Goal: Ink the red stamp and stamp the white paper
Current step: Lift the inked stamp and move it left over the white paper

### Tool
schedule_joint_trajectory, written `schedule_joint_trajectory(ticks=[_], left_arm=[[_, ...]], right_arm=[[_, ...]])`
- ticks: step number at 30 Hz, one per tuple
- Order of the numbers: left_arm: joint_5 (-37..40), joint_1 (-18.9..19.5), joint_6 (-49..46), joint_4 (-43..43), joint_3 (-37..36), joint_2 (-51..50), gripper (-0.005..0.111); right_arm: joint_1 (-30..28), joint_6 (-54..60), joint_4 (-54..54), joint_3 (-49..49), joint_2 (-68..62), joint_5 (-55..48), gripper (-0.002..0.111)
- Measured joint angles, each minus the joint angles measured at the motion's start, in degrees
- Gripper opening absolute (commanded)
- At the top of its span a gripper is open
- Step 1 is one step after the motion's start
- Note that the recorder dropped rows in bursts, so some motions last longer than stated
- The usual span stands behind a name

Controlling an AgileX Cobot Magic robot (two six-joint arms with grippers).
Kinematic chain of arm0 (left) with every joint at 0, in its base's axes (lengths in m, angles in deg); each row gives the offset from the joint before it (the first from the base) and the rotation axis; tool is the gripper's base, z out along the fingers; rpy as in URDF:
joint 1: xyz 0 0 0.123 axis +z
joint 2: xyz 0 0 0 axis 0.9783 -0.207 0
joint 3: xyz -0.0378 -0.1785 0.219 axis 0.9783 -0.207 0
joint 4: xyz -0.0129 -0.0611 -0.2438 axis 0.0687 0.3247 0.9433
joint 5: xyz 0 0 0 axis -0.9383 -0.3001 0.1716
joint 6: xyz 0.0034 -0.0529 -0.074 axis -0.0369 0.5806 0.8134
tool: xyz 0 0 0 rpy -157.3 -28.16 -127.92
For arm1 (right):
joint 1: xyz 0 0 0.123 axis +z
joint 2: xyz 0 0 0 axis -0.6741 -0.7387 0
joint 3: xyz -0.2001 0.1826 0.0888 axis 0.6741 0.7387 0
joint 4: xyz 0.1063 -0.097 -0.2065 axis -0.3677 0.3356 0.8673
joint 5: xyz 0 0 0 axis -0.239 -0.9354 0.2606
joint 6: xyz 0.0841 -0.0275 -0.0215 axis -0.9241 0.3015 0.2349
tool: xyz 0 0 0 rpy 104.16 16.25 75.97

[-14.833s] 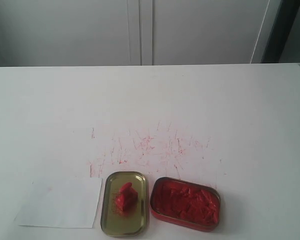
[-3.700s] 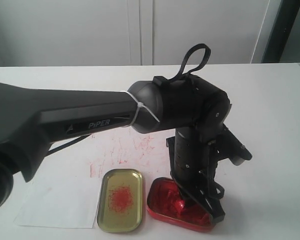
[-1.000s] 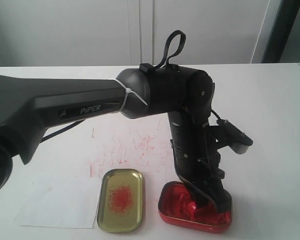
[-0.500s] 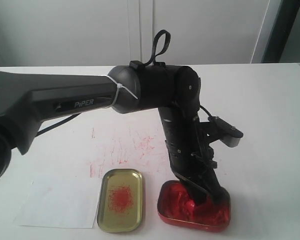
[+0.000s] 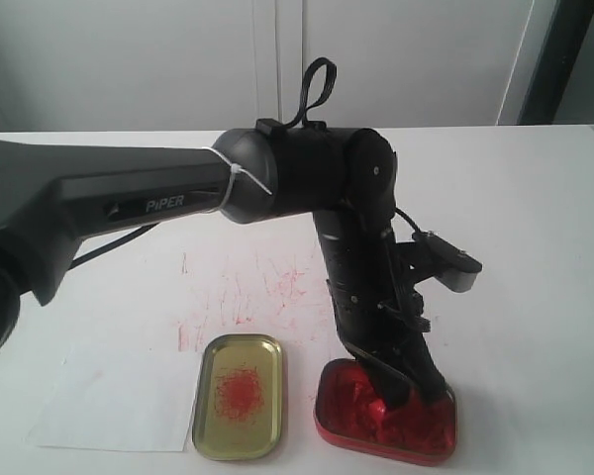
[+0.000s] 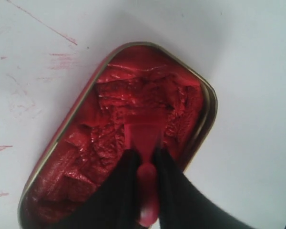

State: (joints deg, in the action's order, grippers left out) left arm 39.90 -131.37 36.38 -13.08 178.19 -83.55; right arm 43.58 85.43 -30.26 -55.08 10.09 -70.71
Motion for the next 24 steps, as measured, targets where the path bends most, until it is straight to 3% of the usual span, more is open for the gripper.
schedule_joint_trajectory(ticks=[6,12,24], left_arm=[[0.49,0.0,0.22,-1.65,0.0,2.39,0.0],[0.91,0.0,6.33,-8.63,0.0,5.64,0.0],[2.27,0.39,9.3,-12.05,0.0,7.23,0.0]], right_arm=[[0.0,0.0,0.0,0.0,0.0,0.0,0.0],[0.0,0.0,0.0,0.0,0.0,0.0,0.0],[0.0,0.0,0.0,0.0,0.0,0.0,0.0]])
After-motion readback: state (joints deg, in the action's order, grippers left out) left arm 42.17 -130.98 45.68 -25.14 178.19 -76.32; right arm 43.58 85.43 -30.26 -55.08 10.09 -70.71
